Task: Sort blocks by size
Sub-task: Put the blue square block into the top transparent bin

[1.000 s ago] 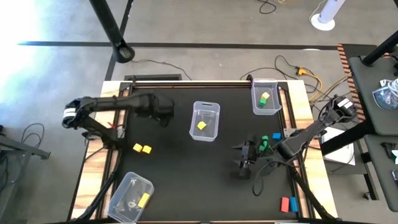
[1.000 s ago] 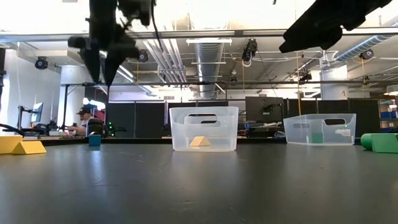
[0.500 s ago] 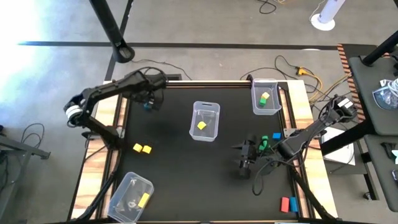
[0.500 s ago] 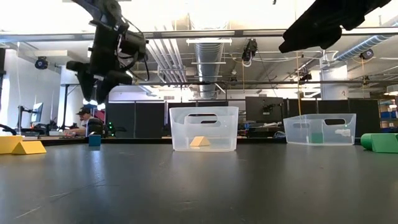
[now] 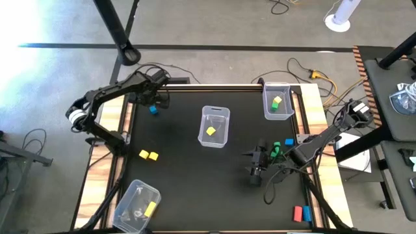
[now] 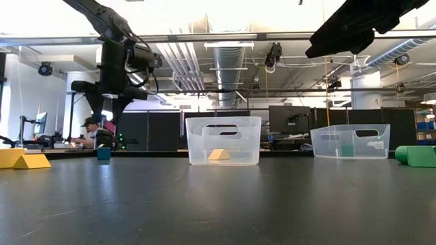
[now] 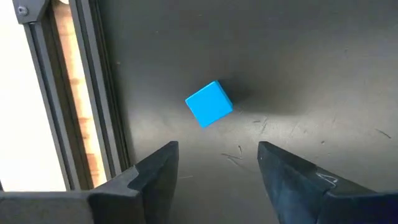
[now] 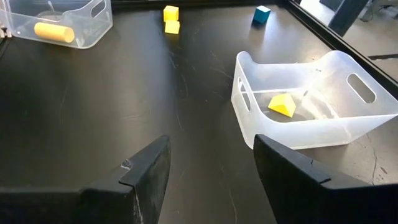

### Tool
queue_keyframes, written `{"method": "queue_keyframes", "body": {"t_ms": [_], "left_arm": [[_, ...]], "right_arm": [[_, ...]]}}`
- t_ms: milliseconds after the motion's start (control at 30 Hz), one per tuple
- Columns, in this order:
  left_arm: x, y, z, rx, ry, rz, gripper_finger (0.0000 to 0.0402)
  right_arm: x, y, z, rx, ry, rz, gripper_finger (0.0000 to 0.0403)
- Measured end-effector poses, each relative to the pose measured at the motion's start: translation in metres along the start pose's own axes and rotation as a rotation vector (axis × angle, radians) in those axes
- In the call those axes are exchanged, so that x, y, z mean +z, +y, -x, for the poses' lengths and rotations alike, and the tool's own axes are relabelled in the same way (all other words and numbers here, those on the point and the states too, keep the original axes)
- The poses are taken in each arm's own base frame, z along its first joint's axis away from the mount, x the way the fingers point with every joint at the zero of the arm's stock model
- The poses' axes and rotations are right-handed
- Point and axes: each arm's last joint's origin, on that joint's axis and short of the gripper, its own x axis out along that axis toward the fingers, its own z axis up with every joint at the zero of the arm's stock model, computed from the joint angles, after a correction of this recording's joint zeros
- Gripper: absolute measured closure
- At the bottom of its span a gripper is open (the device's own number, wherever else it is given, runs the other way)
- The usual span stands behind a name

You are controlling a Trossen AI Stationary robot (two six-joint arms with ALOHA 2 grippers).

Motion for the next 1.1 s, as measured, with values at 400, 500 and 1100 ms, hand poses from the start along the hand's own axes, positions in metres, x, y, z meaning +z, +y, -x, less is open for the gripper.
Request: {"method": "queue_keyframes", "body": {"t_ms": [400, 500, 1100], "left_arm": [[0.002, 0.003, -0.008, 0.015, -0.024, 0.060, 0.0196], [0.004, 0.002, -0.006, 0.008, -0.040, 0.032, 0.0196], [0.012, 0.001, -0.018, -0.072, 0.049, 0.369, 0.0196]], "right_arm": [[0.000, 0.000, 0.000, 0.000, 0.000, 0.000, 0.0177], [0.000, 0.000, 0.000, 0.000, 0.000, 0.000, 0.0177], [0.000, 0.000, 0.000, 0.003, -0.002, -0.016, 0.0183]]}}
